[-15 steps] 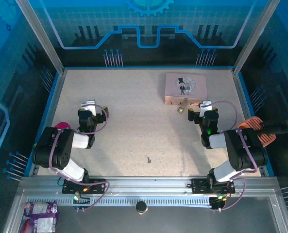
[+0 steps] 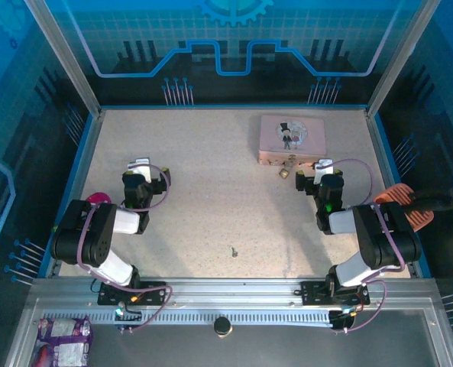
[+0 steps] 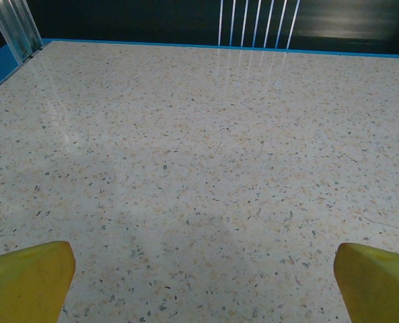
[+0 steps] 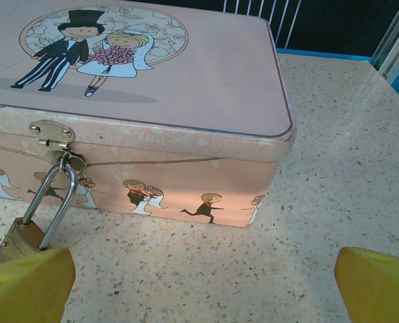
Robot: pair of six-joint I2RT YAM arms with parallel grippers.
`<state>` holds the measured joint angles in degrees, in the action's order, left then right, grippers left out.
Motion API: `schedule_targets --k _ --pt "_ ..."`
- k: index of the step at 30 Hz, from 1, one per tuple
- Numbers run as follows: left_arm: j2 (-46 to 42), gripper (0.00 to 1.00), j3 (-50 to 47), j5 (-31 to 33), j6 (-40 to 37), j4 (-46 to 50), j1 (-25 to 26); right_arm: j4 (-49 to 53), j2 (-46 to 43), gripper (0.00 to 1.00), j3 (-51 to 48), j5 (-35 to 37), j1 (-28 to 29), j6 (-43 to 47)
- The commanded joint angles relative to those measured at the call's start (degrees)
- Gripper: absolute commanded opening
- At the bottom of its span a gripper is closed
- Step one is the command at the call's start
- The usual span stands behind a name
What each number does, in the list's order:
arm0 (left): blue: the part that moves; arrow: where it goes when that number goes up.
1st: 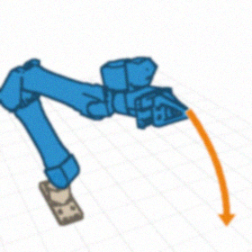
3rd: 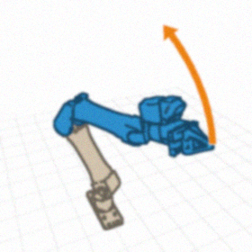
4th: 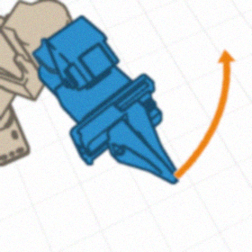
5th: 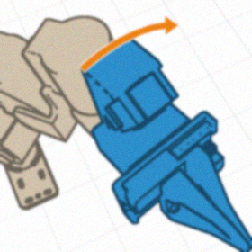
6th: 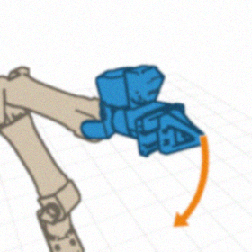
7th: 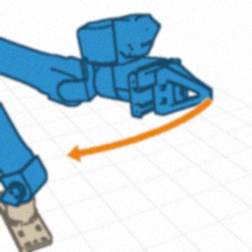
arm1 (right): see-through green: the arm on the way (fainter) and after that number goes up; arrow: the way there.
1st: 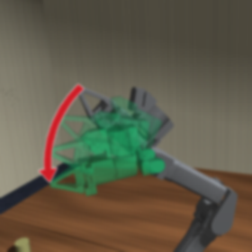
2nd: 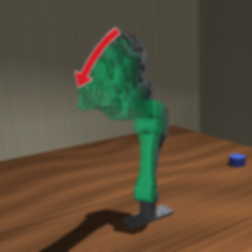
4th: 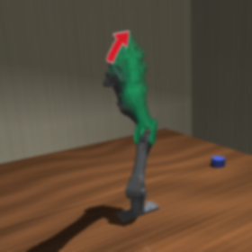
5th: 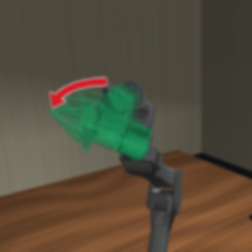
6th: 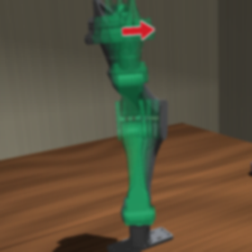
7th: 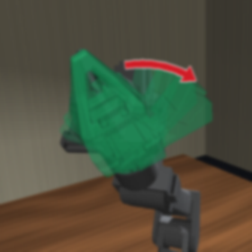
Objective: Unlock a padlock with a key
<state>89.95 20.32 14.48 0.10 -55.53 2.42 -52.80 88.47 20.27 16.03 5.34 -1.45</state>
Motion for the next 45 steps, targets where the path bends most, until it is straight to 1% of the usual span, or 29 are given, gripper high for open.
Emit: schedule_targets --k 1,14,18,20,21,23,24,25,27,29,31,33,35,37,39,42,44,45 --pt "-0.7 0.99 0.7 -1.1 0.5 0.2 -0.1 -2.0 0.3 1.0 1.0 0.4 0.7 0.6" --pt "-0.7 0.99 0.7 -1.5 0.7 0.3 -0.4 -2.0 0.3 1.0 1.0 0.4 0.7 0.6" --pt "-0.7 0.99 0.6 -1.7 0.2 0.1 -0.2 -5.6 -0.7 1.0 -1.3 -3.5 1.0 2.5" --pt "-0.9 0.99 0.1 -3.9 -1.6 -0.7 0.5 -8.3 -1.2 1.0 -2.9 -3.5 1.0 2.6" --pt "-1.4 0.99 -0.9 -4.0 -2.7 -2.5 1.3 -8.9 -1.7 1.0 -3.5 -3.2 1.0 2.4" --pt "-3.5 0.99 -3.4 -2.6 -3.9 -6.0 2.5 -9.3 -2.8 1.0 -4.1 -2.9 1.1 2.3" --pt "-5.0 0.99 -4.1 -1.3 -4.4 -5.9 3.2 -9.1 -3.6 1.0 -4.4 -3.0 1.1 2.5" --pt "-7.5 0.99 -4.3 -0.2 -5.2 -4.1 4.1 -8.5 -4.5 1.0 -4.5 -3.1 1.2 2.7" --pt "-13.2 0.99 -2.5 1.7 -7.8 3.3 6.8 -5.5 -7.3 1.0 -4.3 -2.5 1.9 3.6" --pt "-18.1 0.99 0.3 4.2 -8.3 10.6 9.6 0.9 -11.3 1.0 -2.8 -0.6 3.0 3.8" --pt "-22.4 0.99 2.9 4.3 -4.0 15.9 10.4 8.9 -15.4 1.0 -0.3 -1.0 3.7 3.7" --pt "-26.5 0.99 6.2 3.8 3.0 21.5 10.4 19.2 -19.9 1.0 3.4 -1.0 4.5 2.6" --pt "-29.9 0.99 10.1 3.8 9.8 28.1 10.4 29.2 -24.1 1.0 7.1 -1.4 4.9 -0.5" --pt "-32.6 0.99 14.7 5.8 17.3 36.3 10.3 39.0 -28.2 1.0 11.5 -2.0 5.1 -4.8" --pt "-34.2 0.99 19.7 8.5 24.3 46.8 10.2 47.6 -31.8 1.0 15.5 -2.3 5.0 -9.7" --pt "-36.0 0.99 25.1 9.5 29.7 61.5 10.0 60.7 -36.3 1.0 21.0 -3.6 4.7 -18.4" --pt "-37.6 0.99 25.6 9.8 33.0 67.3 9.9 64.1 -38.8 1.0 21.9 -5.2 3.5 -21.4" --pt "-38.7 0.99 25.2 8.4 34.3 68.6 9.0 66.0 -40.3 1.0 22.1 -6.4 2.4 -23.2"
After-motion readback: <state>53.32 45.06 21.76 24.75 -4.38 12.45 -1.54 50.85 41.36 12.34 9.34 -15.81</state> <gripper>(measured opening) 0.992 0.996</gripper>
